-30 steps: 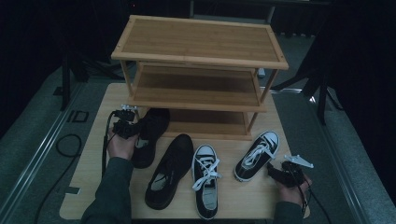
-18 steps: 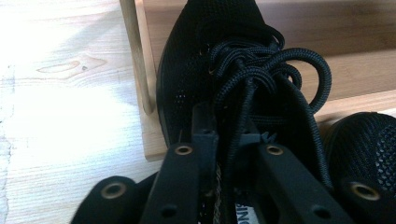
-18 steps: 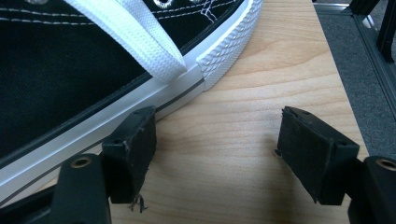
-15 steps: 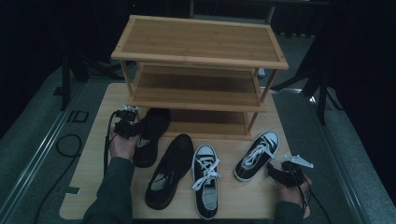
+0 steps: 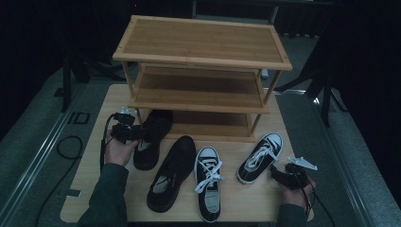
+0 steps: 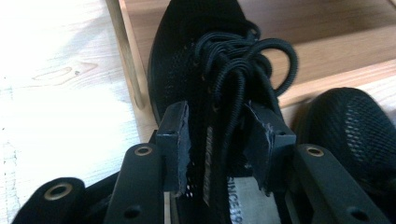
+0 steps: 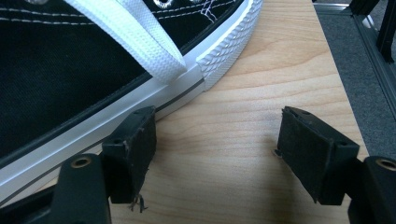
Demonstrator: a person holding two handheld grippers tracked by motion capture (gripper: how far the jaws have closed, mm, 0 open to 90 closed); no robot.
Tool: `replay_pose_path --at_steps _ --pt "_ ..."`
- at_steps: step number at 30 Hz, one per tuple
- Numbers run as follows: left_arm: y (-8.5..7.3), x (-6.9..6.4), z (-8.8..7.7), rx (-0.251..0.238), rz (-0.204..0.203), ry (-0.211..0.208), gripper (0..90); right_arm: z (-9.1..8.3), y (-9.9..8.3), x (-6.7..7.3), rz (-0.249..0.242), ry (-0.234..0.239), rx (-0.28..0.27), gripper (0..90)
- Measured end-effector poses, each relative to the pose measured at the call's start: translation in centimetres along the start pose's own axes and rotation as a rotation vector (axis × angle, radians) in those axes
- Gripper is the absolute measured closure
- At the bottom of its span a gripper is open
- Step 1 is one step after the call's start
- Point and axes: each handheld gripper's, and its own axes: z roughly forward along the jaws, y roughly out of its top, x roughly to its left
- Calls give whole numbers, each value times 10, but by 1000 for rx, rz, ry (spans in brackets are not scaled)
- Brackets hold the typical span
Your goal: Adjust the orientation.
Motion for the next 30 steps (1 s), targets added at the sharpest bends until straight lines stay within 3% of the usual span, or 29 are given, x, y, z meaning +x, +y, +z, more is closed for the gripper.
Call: replay_pose_path --at_steps 11,20,30 --pt "0 5 -24 -43 27 -36 578 0 0 0 0 -2 0 279" --pt "-12 10 -45 -89 47 -46 563 0 0 0 1 -2 0 279" --pt "-28 21 -60 -115 5 -42 546 0 0 0 -1 -3 0 279"
